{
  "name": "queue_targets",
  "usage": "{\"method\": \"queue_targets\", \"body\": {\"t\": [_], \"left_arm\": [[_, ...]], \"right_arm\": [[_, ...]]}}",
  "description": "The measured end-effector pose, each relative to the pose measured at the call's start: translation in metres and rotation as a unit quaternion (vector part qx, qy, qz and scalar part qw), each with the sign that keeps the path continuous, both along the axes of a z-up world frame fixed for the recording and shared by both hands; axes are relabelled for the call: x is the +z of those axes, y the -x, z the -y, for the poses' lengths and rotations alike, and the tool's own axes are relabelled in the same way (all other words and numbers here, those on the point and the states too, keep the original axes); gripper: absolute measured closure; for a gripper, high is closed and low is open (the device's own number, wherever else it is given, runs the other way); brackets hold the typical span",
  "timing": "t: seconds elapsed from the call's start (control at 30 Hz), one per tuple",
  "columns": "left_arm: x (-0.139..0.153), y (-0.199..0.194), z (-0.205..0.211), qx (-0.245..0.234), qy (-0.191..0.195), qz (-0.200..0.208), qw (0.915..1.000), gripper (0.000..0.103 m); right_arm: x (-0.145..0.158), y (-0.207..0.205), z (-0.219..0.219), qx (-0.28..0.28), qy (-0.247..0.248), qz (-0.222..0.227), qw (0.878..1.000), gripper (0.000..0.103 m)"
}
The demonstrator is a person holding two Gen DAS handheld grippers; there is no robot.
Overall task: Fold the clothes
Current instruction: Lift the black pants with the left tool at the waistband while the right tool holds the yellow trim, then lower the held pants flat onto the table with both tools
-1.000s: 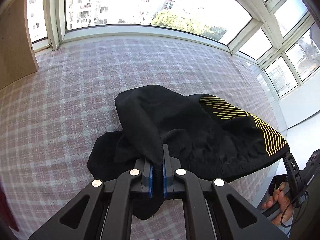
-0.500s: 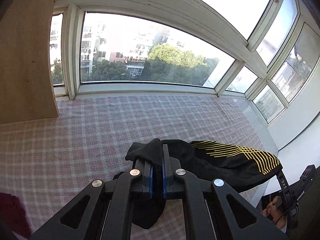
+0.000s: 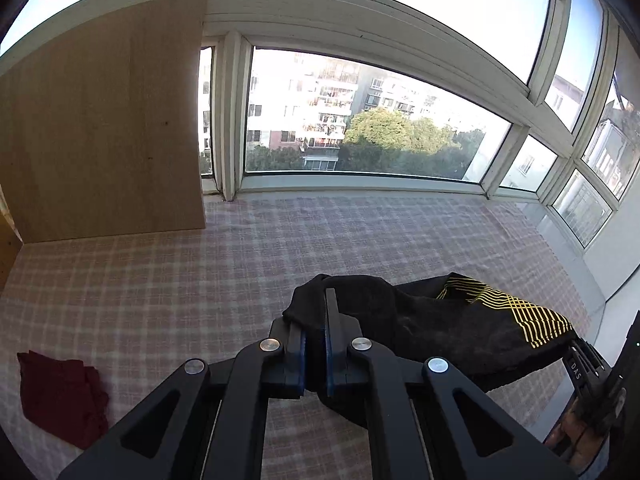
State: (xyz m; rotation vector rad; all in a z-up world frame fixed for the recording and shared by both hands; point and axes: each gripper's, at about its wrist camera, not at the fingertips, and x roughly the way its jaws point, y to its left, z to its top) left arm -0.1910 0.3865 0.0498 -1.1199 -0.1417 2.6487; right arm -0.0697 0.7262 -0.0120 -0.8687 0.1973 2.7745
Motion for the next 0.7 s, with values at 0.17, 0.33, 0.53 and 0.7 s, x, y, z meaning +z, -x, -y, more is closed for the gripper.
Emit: {"method": "queue_targets", "body": {"t": [0.17, 0.33, 0.53, 0.7], "left_arm": [[0.038, 0.025, 0.006, 0.007, 0.012, -0.056, 0.9983, 0.098], [0.092, 0.083, 0.021, 0.036, 0.006, -0.107, 0.9936, 0.098], [0.206, 0.113, 0.050, 0.075, 0.016, -0.209, 0.9750, 0.098], [0.247, 0.089, 0.085, 0.102, 0.021, -0.253, 0.9617, 0.097]], "right_arm": [[0.035, 0.048, 0.022, 0.045, -0.024, -0.034, 0.998, 0.100], [0.093, 0.128, 0.042, 0.097, -0.052, -0.075, 0.991, 0.100], [0.197, 0.179, 0.070, 0.143, -0.074, -0.155, 0.975, 0.100], [0.237, 0.165, 0.082, 0.169, -0.061, -0.206, 0.962, 0.100]]}}
